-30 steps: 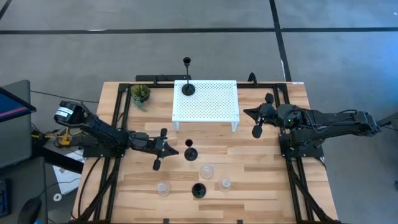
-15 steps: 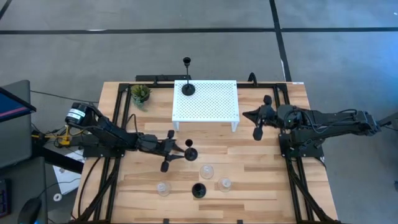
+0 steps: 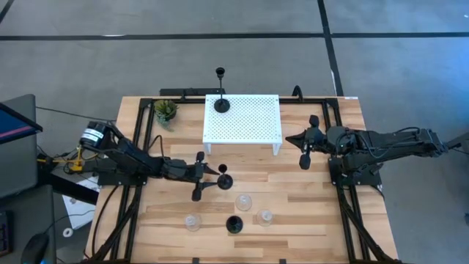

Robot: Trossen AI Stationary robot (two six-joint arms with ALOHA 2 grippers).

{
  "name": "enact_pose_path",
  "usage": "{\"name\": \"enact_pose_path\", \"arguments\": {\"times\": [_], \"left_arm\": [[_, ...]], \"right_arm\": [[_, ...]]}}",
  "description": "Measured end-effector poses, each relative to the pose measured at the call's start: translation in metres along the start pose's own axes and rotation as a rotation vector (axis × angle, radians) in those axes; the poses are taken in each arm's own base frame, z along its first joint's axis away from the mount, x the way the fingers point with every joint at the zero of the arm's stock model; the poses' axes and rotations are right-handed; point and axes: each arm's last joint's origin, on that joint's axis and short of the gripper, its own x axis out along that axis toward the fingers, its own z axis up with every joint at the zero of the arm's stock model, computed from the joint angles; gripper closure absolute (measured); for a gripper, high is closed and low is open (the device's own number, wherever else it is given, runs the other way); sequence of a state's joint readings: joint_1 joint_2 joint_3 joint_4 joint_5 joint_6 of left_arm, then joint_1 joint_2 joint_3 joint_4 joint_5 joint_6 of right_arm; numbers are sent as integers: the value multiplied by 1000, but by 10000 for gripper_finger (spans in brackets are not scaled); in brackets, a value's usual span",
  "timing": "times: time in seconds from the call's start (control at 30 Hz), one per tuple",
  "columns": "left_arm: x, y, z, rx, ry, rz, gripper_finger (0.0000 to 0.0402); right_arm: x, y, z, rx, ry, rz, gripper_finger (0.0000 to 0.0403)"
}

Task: Pick & Place candle stick holders
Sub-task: Put the top black candle holder on the shelf

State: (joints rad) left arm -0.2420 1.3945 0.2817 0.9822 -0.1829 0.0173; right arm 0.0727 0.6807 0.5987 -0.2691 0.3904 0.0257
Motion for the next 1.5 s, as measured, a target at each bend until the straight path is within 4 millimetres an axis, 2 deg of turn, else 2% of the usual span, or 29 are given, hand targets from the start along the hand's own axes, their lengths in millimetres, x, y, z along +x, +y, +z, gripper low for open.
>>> {"name": "enact_pose_path", "arguments": {"times": [0.13,0.47,0.77,1.5], "left_arm": [[3,0,-1,-21,-18,6,227],[26,0,-4,-17,14,26,231],[29,2,-6,-27,14,35,237],[29,2,-5,-55,2,34,342]], "right_arm": [[0,0,0,0,0,-2,403],[0,0,0,-1,1,-2,403],[0,0,-1,-5,13,-3,403],[0,0,-1,-4,13,-3,403]]}}
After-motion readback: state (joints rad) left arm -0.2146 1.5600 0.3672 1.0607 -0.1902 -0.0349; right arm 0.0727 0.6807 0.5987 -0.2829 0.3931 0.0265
